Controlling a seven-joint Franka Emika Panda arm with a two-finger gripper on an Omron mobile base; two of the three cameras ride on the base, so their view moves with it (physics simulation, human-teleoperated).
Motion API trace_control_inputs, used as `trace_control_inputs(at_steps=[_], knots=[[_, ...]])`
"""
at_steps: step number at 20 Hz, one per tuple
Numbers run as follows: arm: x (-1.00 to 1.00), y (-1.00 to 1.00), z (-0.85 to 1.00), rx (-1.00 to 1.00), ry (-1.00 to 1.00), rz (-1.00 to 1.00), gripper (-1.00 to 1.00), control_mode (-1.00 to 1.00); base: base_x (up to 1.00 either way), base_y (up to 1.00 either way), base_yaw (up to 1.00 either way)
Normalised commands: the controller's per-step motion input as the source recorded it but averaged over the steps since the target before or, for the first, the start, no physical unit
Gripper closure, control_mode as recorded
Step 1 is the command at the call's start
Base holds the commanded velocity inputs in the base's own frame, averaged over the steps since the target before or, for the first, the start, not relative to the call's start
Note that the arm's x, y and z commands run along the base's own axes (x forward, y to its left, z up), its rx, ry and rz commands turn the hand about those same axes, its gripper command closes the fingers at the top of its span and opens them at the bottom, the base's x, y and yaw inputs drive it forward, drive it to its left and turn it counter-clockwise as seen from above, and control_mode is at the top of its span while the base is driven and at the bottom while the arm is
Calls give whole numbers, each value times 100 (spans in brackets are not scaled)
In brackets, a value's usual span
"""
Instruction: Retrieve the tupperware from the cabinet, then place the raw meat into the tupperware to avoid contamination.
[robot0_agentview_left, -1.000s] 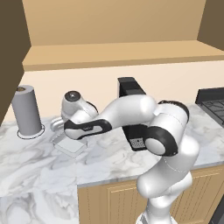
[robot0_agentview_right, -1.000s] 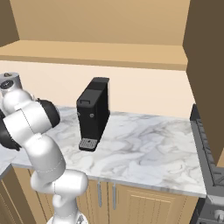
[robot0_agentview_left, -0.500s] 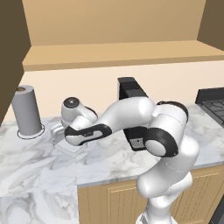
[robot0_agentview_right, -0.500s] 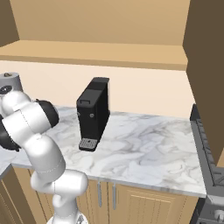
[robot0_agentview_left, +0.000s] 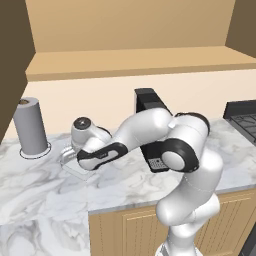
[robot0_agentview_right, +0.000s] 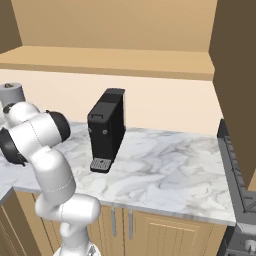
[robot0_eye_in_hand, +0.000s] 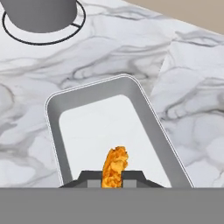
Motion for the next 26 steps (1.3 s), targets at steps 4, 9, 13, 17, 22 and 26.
trace_control_inputs(at_steps=[4,9,13,17,22,26], knots=[[0,0,-27,-2,1,0,100,-100,0,0,0],[2,6,-21,-2,0,0,-100,-100,0,0,0],[2,11,-10,-2,0,0,-100,-100,0,0,0],[2,0,2,0,-1,-1,-100,-100,0,0,0],[-23,-2,35,1,-1,-6,-100,-100,0,0,0],[-68,-19,51,5,-4,-5,-100,-100,0,0,0]])
